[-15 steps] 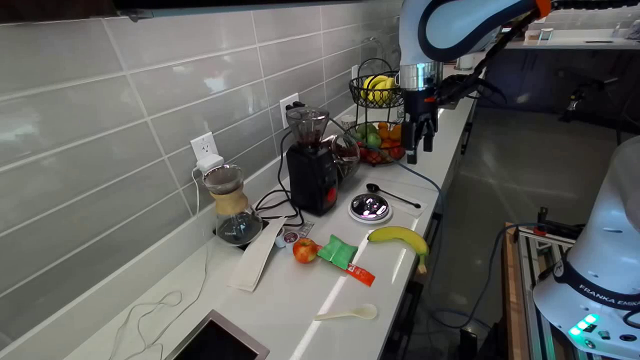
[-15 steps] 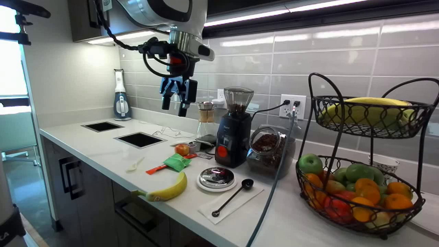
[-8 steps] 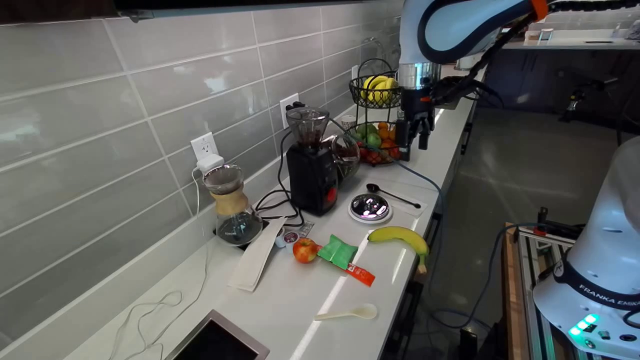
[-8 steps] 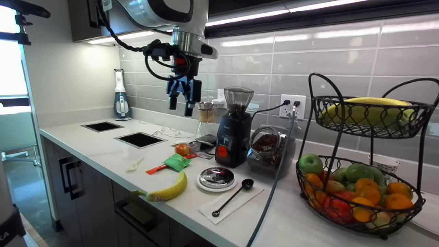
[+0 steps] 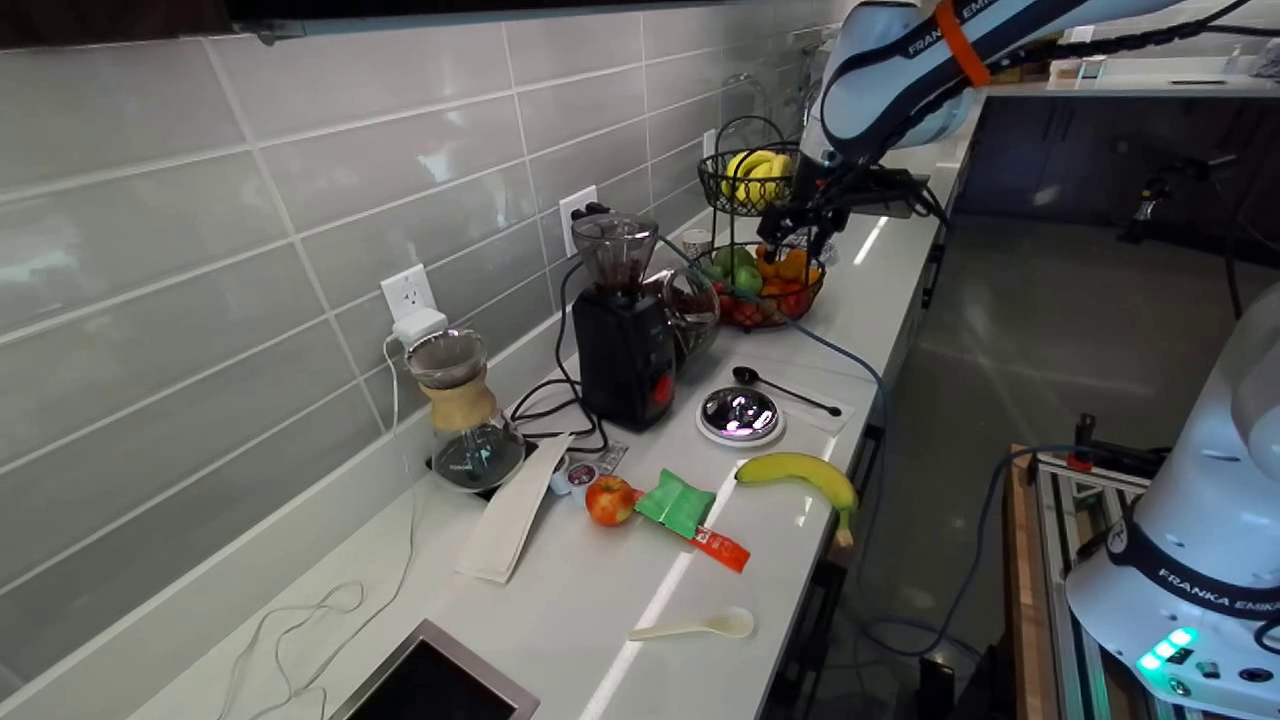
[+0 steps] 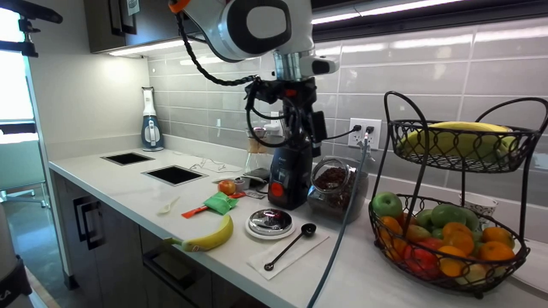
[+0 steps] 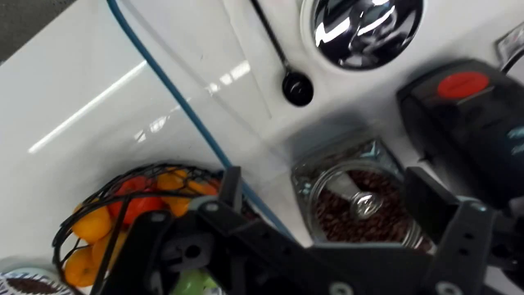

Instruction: Pick up the fruit from the basket and put it on the table

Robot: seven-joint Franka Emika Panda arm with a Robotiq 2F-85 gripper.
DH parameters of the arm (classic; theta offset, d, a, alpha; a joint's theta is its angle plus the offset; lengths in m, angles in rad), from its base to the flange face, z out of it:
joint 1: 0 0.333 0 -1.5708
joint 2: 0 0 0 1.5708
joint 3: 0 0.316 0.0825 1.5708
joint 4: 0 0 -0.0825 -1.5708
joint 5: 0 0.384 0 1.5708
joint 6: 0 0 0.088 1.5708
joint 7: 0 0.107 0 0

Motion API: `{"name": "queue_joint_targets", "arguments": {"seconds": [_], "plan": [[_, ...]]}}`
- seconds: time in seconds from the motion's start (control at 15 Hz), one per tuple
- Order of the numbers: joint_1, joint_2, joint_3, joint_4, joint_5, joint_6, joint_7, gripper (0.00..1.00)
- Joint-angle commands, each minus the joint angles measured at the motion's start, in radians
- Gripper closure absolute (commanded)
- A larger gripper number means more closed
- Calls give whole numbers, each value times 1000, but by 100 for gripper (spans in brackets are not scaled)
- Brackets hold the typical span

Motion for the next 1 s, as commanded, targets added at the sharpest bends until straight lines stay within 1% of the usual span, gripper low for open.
{"name": "queue_joint_targets", "arguments": {"seconds": [0.0, 0.2, 0.33, 0.47, 0.53, 0.67, 0.8, 0.87, 0.93], "plan": [[-43, 132, -21, 86, -4, 165, 98, 0], [-72, 227, -46, 138, -49, 261, 200, 0], [-74, 281, -70, 167, -96, 302, 275, 0], [-62, 335, -107, 201, -145, 319, 345, 0], [-65, 354, -113, 216, -168, 314, 377, 0], [-43, 392, -144, 241, -164, 283, 382, 0], [-38, 423, -149, 255, -138, 253, 351, 0], [-42, 384, -146, 217, -119, 295, 323, 0], [-40, 396, -148, 222, -115, 296, 321, 0]]}}
